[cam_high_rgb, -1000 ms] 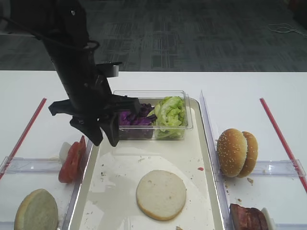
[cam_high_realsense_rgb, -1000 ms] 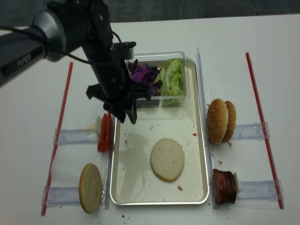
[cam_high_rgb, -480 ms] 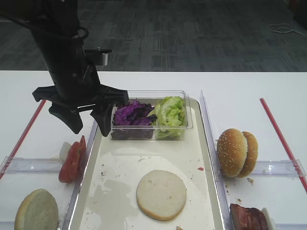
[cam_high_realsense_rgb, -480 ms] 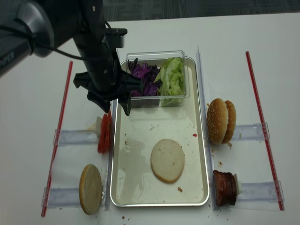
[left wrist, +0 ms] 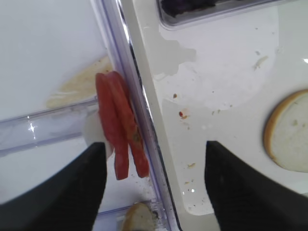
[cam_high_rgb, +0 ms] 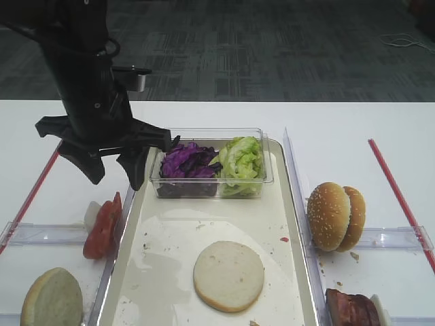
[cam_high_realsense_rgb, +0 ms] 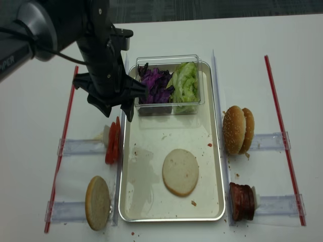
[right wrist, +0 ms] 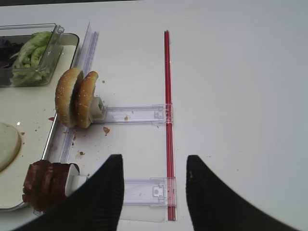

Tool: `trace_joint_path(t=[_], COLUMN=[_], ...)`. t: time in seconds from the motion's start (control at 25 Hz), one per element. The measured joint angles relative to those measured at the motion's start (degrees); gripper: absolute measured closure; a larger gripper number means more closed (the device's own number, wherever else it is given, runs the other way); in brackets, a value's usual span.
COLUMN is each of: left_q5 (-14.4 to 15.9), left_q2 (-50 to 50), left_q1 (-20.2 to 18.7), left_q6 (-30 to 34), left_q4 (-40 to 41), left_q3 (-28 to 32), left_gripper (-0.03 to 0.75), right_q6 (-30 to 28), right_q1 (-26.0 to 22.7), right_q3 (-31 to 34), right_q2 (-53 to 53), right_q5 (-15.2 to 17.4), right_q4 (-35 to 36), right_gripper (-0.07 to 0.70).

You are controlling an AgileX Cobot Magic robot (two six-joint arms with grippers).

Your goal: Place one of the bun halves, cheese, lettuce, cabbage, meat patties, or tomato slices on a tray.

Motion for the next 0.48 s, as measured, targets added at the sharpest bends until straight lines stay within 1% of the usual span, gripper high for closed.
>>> trace_joint_path(t=[0.28,0.48], left_q5=[0.0,0.0], left_q2=[0.0,-0.1], left_q1=[3.8,7.5], left_q6=[0.2,0.9], left_q4=[0.7,1.4], left_q3=[0.0,0.0], left_gripper=[0.295,0.295], right_q6=[0.0,0.0], right_q1=[0.0,0.0], right_q3=[0.0,0.0], right_q2=[0.0,0.0], right_q5=[0.0,0.0], right_q4=[0.0,0.0], right_gripper=[0.307,0.307])
